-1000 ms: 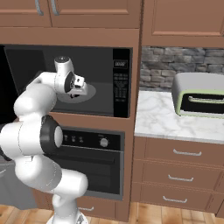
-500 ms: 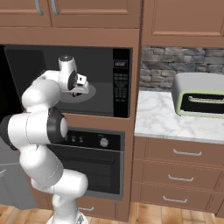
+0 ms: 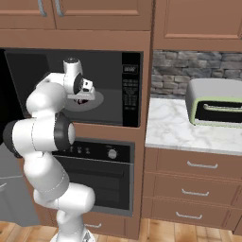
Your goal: Pick the mug from the counter and place it inside the microwave. Then close the microwave.
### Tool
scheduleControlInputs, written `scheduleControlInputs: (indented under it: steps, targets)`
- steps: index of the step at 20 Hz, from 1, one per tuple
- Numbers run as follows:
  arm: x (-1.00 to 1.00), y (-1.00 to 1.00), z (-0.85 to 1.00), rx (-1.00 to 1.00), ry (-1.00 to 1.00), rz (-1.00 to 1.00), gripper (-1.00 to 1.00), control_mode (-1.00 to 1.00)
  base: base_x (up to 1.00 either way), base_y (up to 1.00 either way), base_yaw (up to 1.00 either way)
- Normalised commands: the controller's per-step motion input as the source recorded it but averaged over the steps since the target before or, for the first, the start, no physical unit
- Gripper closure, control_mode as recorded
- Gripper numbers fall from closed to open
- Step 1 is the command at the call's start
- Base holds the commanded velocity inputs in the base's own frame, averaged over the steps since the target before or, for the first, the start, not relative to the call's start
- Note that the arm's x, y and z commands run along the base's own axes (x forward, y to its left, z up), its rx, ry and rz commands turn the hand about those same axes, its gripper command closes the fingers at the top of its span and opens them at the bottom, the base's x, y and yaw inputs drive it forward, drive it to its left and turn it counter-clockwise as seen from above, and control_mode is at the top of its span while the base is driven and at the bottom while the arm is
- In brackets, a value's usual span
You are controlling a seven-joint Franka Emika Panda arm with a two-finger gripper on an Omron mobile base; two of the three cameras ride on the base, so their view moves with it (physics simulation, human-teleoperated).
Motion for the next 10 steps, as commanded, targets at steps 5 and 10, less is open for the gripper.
scheduleControlInputs:
  steps: [5, 10]
  targets:
    - [0.00, 0.08, -0.33, -0.01, 0.00, 0.00, 1.00, -1.00, 0.00, 0.00, 0.00]
    - [0.00, 0.01, -0.12, -0.01, 0.00, 0.00, 1.00, -1.00, 0.00, 0.00, 0.00]
